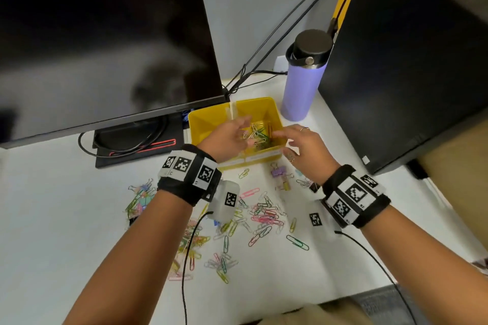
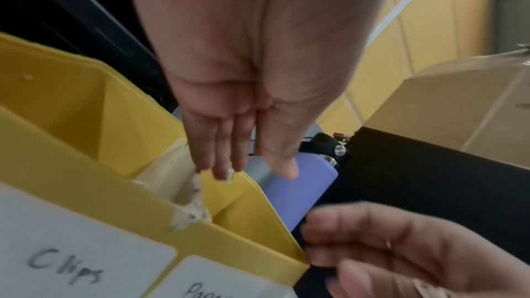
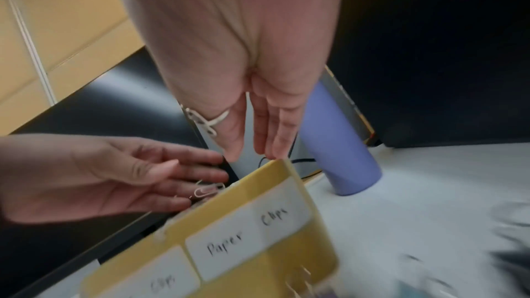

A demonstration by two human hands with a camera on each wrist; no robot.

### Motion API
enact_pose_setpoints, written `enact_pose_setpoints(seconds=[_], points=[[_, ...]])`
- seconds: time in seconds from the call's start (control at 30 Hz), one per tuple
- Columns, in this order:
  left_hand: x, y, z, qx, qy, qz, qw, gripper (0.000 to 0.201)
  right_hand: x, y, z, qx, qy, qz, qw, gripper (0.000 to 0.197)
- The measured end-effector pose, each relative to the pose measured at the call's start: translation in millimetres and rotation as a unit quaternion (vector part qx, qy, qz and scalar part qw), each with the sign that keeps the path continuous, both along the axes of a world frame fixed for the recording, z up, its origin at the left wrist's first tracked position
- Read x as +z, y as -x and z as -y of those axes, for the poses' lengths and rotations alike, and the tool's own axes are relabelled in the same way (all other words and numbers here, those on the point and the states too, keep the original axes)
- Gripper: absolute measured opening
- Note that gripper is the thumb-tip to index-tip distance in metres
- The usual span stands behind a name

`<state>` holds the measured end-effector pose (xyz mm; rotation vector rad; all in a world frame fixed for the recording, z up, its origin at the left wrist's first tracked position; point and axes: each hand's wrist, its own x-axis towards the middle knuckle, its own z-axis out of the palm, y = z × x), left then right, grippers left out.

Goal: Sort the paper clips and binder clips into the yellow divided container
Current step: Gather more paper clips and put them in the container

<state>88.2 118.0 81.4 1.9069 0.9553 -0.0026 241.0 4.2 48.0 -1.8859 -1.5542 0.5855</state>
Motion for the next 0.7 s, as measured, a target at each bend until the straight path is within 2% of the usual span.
enact_pose_setpoints(seconds=[0.13, 0.23, 0.3, 0.37, 0.43, 0.5, 0.53, 0.6, 0.67, 0.7], points=[[-7.7, 24.3, 20.5, -0.020, -0.147, 0.074, 0.986, 0.048, -28.4, -6.4, 59.5, -0.009, 0.044, 0.066, 0.997, 0.029], [-22.4, 36.3, 43.2, -0.043, -0.198, 0.114, 0.973, 0.034, -52.8, -4.1, 89.5, -0.001, 0.112, 0.140, 0.984, 0.039], [-37.9, 40.3, 55.4, -0.051, -0.212, 0.106, 0.970, 0.028, -63.2, 1.4, 96.1, -0.005, 0.139, 0.212, 0.967, 0.047], [-54.8, 39.7, 62.9, -0.069, -0.208, 0.034, 0.975, 0.028, -69.4, 5.0, 94.3, -0.027, 0.145, 0.289, 0.946, 0.057], [-71.8, 35.4, 67.8, -0.112, -0.195, -0.107, 0.969, 0.041, -73.2, 7.0, 91.2, -0.050, 0.154, 0.342, 0.925, 0.058], [-92.0, 33.6, 70.2, -0.153, -0.186, -0.238, 0.941, 0.060, -78.5, 8.6, 91.9, -0.059, 0.155, 0.397, 0.903, 0.052], [-101.3, 34.4, 71.4, -0.173, -0.192, -0.279, 0.925, 0.066, -79.9, 9.7, 93.1, -0.060, 0.154, 0.420, 0.892, 0.049], [-115.2, 40.4, 76.5, -0.210, -0.213, -0.314, 0.901, 0.074, -81.0, 13.1, 97.8, -0.050, 0.144, 0.438, 0.886, 0.050], [-119.5, 50.3, 88.3, -0.234, -0.208, -0.316, 0.896, 0.084, -81.7, 18.1, 105.7, -0.018, 0.118, 0.434, 0.893, 0.054], [-118.3, 56.0, 96.0, -0.248, -0.207, -0.308, 0.895, 0.096, -81.3, 21.4, 109.9, 0.002, 0.104, 0.433, 0.896, 0.055]])
